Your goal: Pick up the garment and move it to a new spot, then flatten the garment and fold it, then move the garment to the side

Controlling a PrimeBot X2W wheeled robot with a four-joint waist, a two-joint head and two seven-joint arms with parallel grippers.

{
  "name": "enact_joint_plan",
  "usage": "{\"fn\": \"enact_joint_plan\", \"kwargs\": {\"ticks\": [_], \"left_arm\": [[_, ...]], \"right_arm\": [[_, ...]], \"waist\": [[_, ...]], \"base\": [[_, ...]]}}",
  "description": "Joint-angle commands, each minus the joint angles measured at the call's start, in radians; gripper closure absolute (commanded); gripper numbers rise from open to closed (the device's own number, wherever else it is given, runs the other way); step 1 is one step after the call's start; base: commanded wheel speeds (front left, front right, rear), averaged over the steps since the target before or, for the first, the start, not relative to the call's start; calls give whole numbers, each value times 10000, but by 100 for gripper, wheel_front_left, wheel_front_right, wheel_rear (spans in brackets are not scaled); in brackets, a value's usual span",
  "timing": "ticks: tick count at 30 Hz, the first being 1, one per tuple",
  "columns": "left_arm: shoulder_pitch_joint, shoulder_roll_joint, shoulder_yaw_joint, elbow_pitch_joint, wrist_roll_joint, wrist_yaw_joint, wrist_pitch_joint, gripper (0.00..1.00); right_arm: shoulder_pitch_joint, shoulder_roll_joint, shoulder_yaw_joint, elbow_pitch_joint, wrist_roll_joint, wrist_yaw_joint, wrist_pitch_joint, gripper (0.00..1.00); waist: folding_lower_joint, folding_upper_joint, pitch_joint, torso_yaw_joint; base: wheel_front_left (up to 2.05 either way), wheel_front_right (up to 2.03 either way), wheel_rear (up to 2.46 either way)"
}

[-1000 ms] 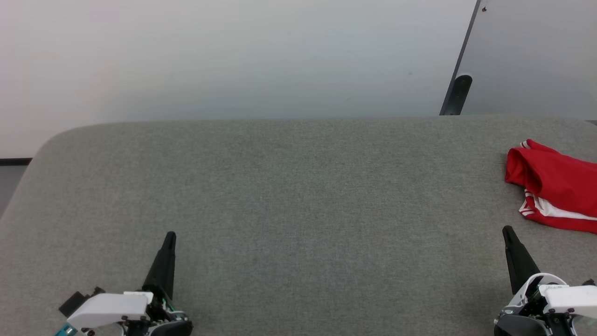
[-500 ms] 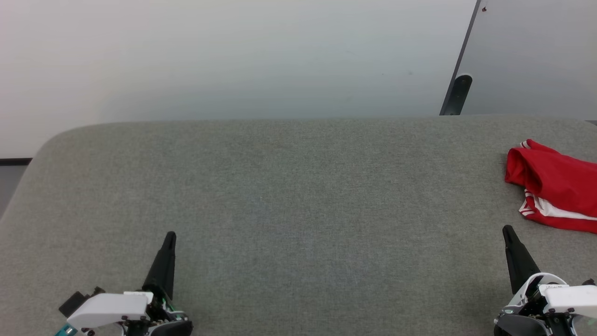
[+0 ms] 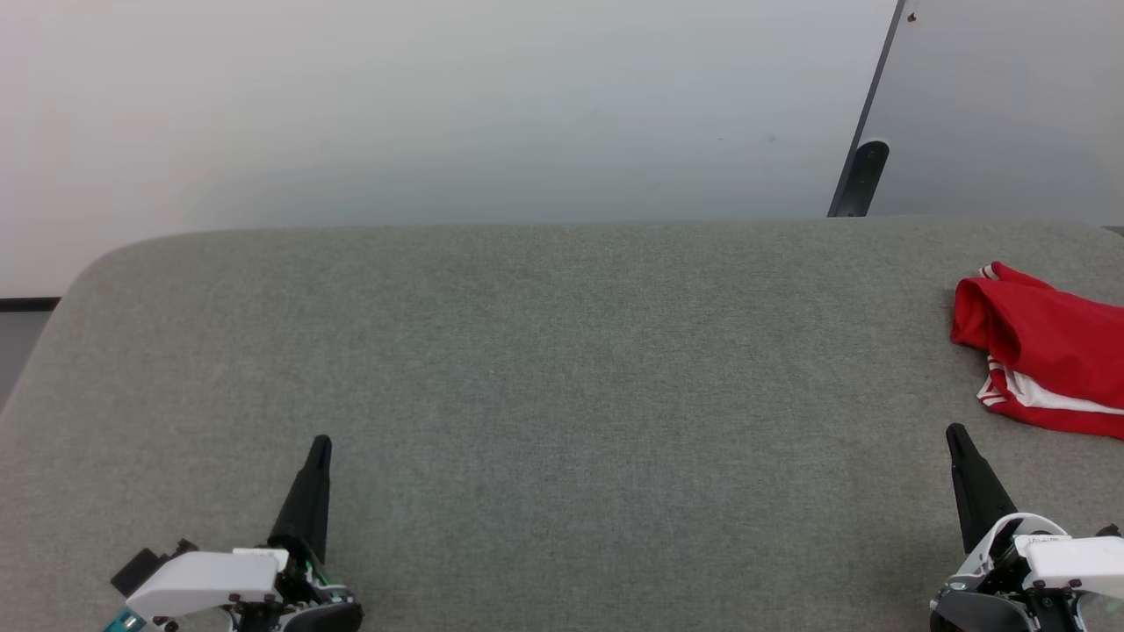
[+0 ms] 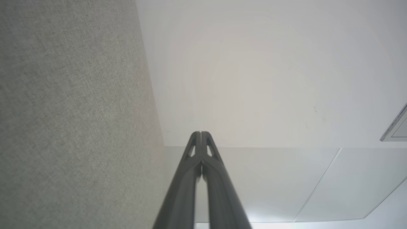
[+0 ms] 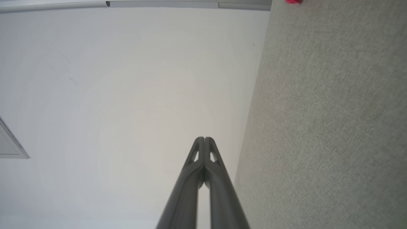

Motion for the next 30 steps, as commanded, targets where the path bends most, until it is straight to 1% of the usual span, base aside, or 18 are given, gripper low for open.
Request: {"fn": "enact_joint_plan", "kwargs": {"ticks": [1,30], "left_arm": [[-109,6,28,18,-31,-62,35,100],[-107,8,27,17,-33,-62,33,100]], "right_arm": [[-20,38,12,-17,42,0,17,100],[-20,38,14,-17,44,0,15,100]], "waist": [[0,0,0,0],[0,0,0,0]], "base": [[0,0,0],[0,0,0]]}}
